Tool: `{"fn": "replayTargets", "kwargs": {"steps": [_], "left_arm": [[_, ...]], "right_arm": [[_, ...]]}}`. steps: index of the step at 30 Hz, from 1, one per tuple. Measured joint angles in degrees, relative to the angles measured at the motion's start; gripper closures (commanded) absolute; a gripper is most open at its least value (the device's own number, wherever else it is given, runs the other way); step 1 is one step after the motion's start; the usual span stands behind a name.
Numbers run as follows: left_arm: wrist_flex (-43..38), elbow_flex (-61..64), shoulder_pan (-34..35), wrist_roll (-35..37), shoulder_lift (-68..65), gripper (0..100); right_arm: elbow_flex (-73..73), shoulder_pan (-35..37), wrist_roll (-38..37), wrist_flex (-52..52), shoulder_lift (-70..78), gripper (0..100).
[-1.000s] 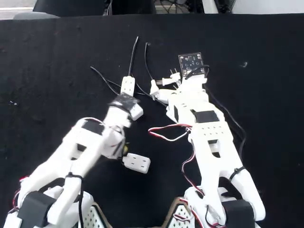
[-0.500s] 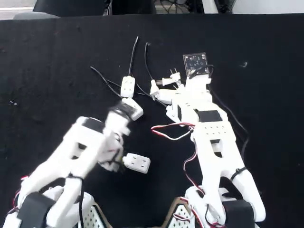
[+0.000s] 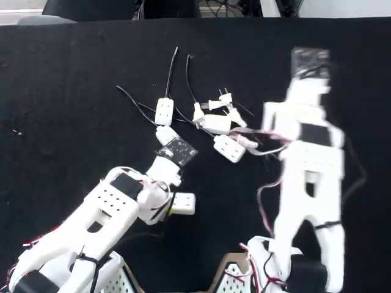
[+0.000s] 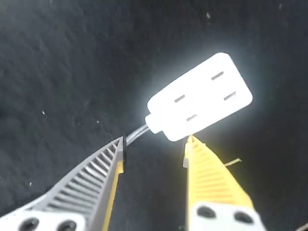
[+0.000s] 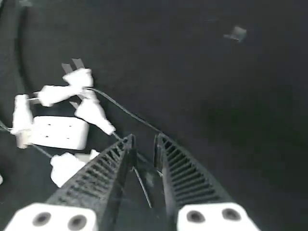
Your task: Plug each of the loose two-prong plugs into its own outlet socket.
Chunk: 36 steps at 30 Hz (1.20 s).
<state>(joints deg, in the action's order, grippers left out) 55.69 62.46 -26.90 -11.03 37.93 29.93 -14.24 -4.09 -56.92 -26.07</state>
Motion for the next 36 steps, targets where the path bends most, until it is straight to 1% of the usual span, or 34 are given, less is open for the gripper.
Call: {"fn": "replayTargets", "kwargs": {"steps": [2, 5, 7, 10, 13, 15, 19, 22, 25, 28, 30, 33, 36], "left_arm": [[-1.7, 0.3, -0.1, 0.5, 0.0, 79], [-4.4, 0.4, -0.1, 0.6, 0.0, 79], [-5.5, 0.4, -0.1, 0.6, 0.0, 79], [-5.6, 0.4, -0.1, 0.6, 0.0, 79], [-3.0, 0.2, 0.1, 0.6, 0.6, 79], [1.1, -1.2, 0.1, 0.6, 0.6, 79], [10.9, -6.0, 0.1, 0.7, 0.7, 80], [11.4, -6.5, 3.5, -0.5, 0.7, 80], [8.6, -6.3, 9.8, -1.9, 0.7, 80], [4.0, -4.4, 17.4, -2.4, 0.7, 80], [0.3, -2.0, 21.5, -1.1, 0.7, 80], [-6.2, 2.3, 25.0, 3.1, 0.7, 80], [-11.8, 6.6, 25.5, 5.8, 0.7, 80]], "right_arm": [[-4.2, -4.8, -1.1, -8.1, 0.0, 92.7], [-5.4, -9.3, -6.9, -16.7, -0.3, 92.7], [-4.3, -10.6, -9.8, -17.7, -1.3, 92.7], [0.9, -11.8, -11.1, -16.3, -4.2, 92.7], [8.3, -11.7, -11.6, -14.9, -8.4, 92.5], [13.0, -9.4, -11.5, -14.6, -11.4, 92.4], [21.4, -1.1, -11.5, -13.2, -15.4, 92.4], [27.6, 6.0, -11.9, -9.8, -15.6, 92.6], [33.5, 9.2, -15.5, -4.8, -15.6, 92.4], [34.7, 9.1, -17.8, -0.6, -15.6, 92.3], [34.6, 6.8, -18.7, 1.1, -15.7, 92.3], [32.0, 1.8, -20.0, 1.8, -15.0, 92.3], [27.4, -1.1, -25.1, 1.8, -11.2, 92.3]]}}
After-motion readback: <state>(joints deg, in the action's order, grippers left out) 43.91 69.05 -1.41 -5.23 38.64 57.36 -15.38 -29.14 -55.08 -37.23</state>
